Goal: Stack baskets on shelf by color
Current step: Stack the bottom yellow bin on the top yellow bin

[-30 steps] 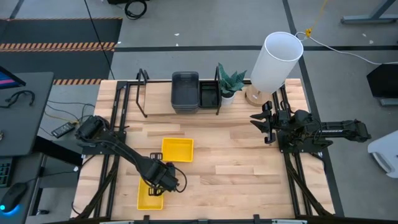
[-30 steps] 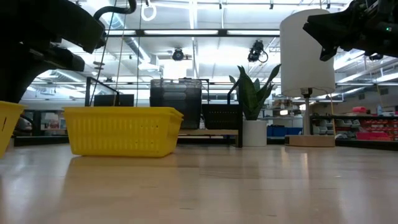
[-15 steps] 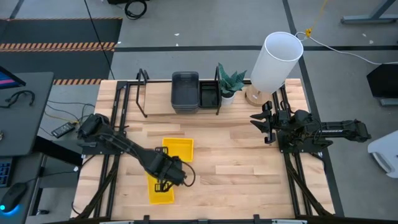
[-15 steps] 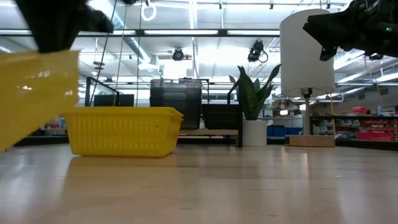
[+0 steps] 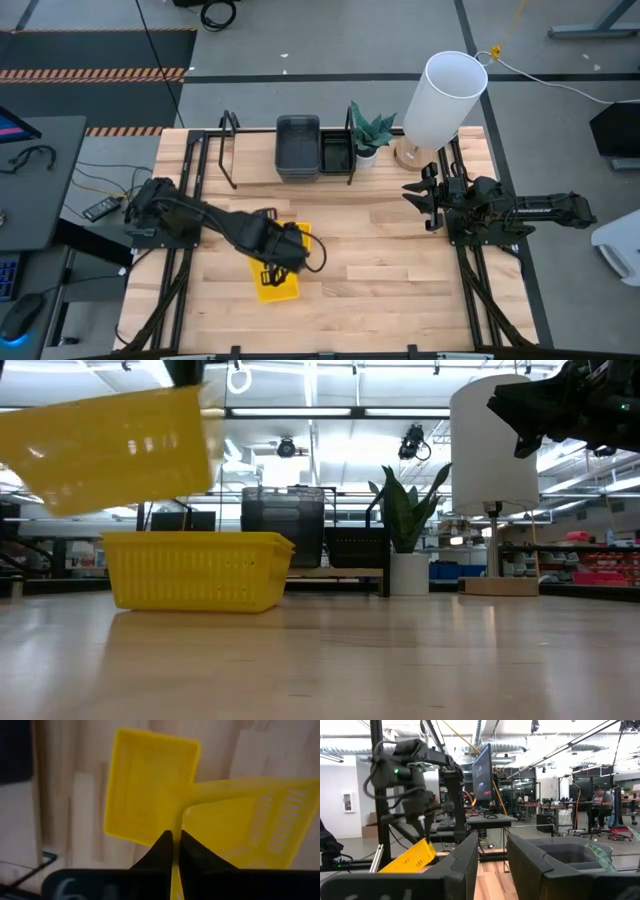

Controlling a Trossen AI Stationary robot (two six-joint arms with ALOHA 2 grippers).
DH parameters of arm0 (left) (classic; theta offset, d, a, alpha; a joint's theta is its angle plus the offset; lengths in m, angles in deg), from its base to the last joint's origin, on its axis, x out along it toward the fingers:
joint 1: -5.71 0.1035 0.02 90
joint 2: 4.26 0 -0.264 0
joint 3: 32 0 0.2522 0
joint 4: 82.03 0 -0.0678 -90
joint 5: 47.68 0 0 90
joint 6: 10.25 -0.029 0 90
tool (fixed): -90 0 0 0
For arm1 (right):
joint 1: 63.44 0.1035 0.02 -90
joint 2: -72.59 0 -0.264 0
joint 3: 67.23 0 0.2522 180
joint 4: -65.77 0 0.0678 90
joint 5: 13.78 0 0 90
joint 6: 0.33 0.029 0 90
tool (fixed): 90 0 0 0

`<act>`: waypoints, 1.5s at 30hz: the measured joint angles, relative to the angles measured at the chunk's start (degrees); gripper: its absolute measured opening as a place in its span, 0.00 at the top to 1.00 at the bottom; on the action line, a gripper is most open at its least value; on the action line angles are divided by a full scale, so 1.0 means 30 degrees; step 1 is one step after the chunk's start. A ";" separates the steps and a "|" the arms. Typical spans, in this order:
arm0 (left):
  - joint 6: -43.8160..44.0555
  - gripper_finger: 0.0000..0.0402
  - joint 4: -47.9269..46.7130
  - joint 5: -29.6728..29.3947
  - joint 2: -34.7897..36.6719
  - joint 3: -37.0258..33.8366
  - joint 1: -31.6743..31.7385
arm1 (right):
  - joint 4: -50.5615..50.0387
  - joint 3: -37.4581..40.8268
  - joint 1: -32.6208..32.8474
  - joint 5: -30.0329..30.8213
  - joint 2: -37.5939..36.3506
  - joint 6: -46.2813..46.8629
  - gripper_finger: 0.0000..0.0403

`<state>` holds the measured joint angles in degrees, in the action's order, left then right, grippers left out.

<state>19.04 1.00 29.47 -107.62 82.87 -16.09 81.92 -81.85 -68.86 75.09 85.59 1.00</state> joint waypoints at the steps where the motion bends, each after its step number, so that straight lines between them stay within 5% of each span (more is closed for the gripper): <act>1: -0.0403 0.96 -0.0127 -0.0059 0.0000 0.0293 0.0176 | 0.0005 0.0000 -0.0004 0.0000 -0.0003 0.0000 0.73; 7: -0.3314 0.96 -0.1377 -0.1533 0.0011 0.2107 0.1421 | 0.0000 0.0000 0.0001 -0.0004 0.0003 0.0002 0.73; 13: -0.9164 0.96 -0.1568 -0.4209 0.0028 0.3392 0.2601 | 0.0003 0.0000 0.0001 0.0000 -0.0002 0.0001 0.73; 25: -2.5395 0.96 0.0141 -0.2469 0.0015 0.3288 0.3151 | 0.0000 0.0000 -0.0004 -0.0002 -0.0004 -0.0002 0.73; 45: -3.3115 0.96 0.1228 -0.3510 -0.3369 0.3259 0.0704 | 0.0000 0.0000 0.0001 -0.0006 0.0003 0.0004 0.73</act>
<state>-80.31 4.68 18.94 -117.72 92.65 -13.98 81.92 -81.85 -68.85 75.08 85.60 1.01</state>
